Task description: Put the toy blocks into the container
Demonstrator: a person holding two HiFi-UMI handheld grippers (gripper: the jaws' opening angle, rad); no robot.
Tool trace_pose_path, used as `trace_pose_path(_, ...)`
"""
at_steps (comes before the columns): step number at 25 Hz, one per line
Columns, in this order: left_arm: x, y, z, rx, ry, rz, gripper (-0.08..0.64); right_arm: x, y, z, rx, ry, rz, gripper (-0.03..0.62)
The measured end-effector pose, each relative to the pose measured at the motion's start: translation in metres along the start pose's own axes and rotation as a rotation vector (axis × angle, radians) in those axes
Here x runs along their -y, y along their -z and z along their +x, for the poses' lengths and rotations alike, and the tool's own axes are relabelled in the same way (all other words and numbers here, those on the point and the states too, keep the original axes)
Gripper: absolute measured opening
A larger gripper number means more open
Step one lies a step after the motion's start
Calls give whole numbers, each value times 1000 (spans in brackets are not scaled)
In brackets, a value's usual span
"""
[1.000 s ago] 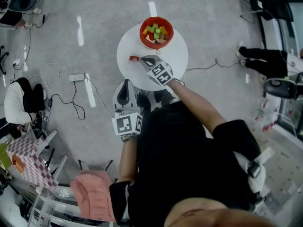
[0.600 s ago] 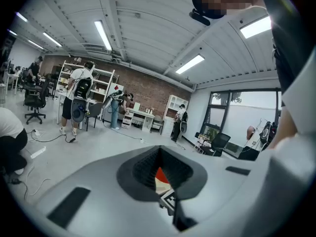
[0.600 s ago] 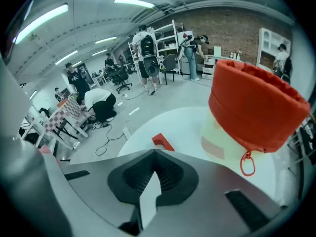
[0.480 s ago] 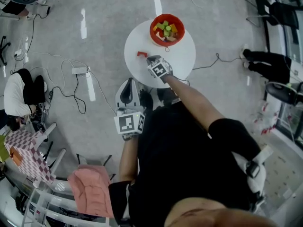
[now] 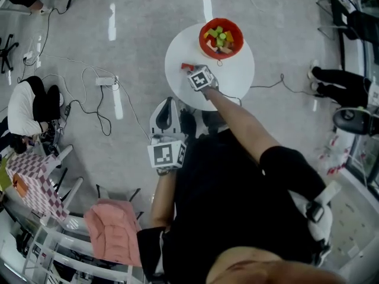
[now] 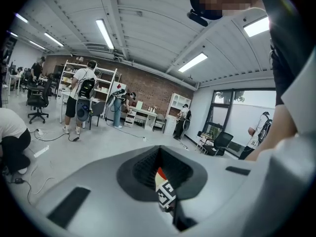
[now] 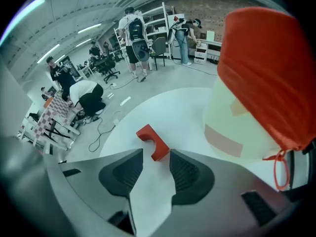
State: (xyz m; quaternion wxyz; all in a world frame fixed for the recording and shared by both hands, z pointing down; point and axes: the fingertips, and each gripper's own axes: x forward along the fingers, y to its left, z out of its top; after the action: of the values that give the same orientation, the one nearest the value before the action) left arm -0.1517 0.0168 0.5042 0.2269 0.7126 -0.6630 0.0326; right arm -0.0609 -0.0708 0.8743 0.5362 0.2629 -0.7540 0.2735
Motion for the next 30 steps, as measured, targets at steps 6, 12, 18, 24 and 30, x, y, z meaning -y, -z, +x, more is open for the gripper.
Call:
trace_pose_path(6,-5,7,0,-21,-20,3,-2,18,-1,16,-52,67,-10,146)
trace_pose_path(12,-9,3,-1,-4,-27,-4,-2,26,10,12,-68,93,-17,43)
trace_pose_path(18,-1,1,2,9,-5,10,-2,10,6,-20,20,6,-75,41)
trace_pose_path(24,11,-6,11,31,24,19,-2,11,-68,-141,419,-19,-135,43)
trace_pose_path(30,23,-11,16,42,43,23,-2,75,-107,-230,651,105,-32,43)
